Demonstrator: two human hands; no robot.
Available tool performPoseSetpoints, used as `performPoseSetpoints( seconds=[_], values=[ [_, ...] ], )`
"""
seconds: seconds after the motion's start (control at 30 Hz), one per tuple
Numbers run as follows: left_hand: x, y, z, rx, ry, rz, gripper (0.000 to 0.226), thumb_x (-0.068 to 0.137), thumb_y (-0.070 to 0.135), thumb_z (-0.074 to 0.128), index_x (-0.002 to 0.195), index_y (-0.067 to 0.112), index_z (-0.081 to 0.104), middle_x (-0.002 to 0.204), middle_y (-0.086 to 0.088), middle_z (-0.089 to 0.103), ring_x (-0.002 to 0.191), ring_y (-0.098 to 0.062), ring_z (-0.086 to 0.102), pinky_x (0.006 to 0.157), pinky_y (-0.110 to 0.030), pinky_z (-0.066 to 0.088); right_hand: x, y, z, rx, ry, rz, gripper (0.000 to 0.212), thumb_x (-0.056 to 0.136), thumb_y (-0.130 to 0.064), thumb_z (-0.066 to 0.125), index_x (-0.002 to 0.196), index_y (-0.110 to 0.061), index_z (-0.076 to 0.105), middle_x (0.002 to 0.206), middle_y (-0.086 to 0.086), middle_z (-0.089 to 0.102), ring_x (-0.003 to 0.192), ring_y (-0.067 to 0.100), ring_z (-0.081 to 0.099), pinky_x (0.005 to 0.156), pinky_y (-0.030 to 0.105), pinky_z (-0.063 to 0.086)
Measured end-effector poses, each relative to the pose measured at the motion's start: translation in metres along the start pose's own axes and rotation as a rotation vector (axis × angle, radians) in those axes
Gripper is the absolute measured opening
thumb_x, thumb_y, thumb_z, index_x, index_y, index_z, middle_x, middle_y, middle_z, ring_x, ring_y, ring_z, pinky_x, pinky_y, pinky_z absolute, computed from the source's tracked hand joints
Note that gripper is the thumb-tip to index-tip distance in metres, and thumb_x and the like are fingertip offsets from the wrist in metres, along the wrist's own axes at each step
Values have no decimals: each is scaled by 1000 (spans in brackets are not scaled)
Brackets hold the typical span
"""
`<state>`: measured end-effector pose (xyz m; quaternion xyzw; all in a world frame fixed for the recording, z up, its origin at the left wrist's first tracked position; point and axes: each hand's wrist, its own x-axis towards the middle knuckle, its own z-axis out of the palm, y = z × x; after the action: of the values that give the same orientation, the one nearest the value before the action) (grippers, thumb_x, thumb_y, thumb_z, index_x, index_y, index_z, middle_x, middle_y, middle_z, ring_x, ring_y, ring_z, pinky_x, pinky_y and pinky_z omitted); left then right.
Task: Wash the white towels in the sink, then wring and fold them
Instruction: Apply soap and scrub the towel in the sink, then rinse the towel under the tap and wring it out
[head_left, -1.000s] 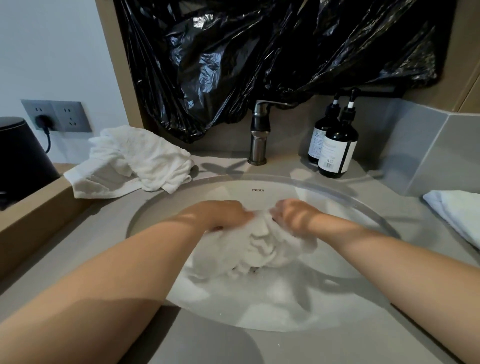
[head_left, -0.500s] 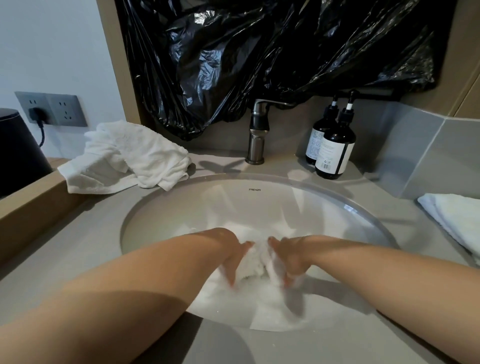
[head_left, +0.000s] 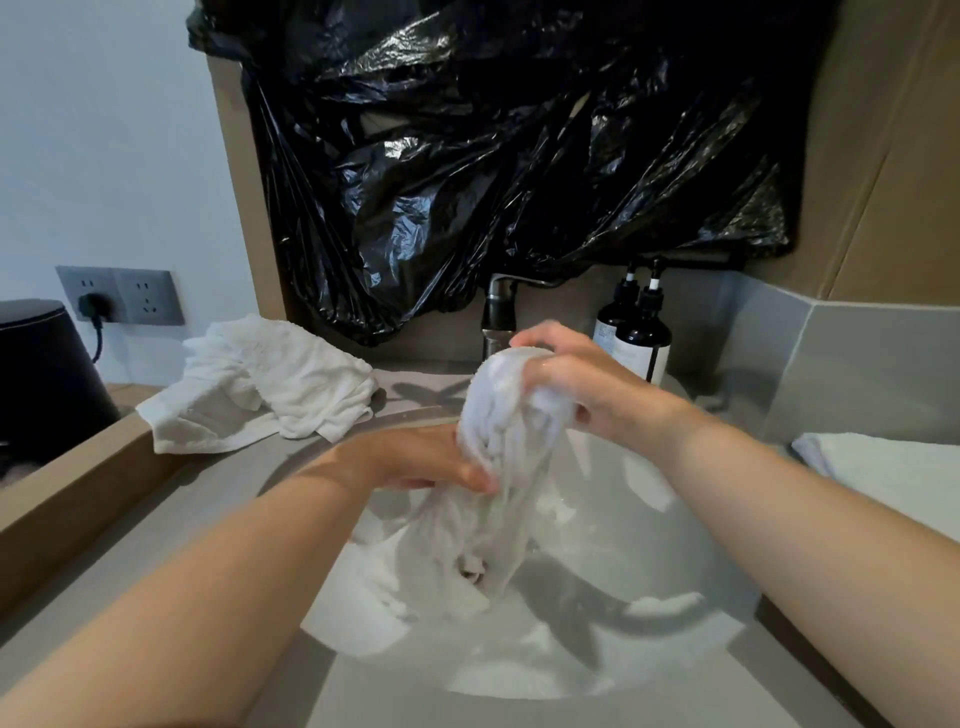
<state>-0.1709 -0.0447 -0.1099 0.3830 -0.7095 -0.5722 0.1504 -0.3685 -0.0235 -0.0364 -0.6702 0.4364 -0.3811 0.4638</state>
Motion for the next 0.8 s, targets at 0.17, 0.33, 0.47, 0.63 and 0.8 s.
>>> performPoseSetpoints(
  seconds=[0.17,0.33,0.47,0.63,0.8],
  values=[
    [-15,22,5,-164,48,101,47,69,9,72,112,15,55,91,11,76,88,-3,70,75,-17,54,-1,-51,1,-8,73,-197,38,60,-21,60,97,-9,63,93,7,62,87,18,62,70,29,48],
    [-18,32,10,-281,-181,196,74,50,42,95,116,20,70,106,4,74,100,-11,70,84,-26,55,12,-64,4,397,104,-170,23,76,-7,63,97,1,60,85,14,58,81,25,60,67,27,51],
    [-2,36,24,-370,-92,197,61,40,37,98,95,18,80,96,-4,76,87,-16,73,79,-30,58,8,-63,1,555,125,-174,25,87,-5,50,72,-1,69,69,9,64,68,20,62,67,30,50],
    [-3,43,30,-435,117,138,49,49,10,74,96,2,65,72,-6,69,61,-15,67,63,-26,55,6,-42,-24,689,147,-92,25,84,-7,47,70,-2,67,65,10,60,62,19,61,60,25,50],
    [-15,31,10,-415,238,7,47,46,14,70,92,2,68,70,-14,65,56,-21,60,58,-28,47,0,2,-44,243,18,140,44,71,-14,63,114,-8,56,98,11,63,83,23,60,64,29,45]
  ],
)
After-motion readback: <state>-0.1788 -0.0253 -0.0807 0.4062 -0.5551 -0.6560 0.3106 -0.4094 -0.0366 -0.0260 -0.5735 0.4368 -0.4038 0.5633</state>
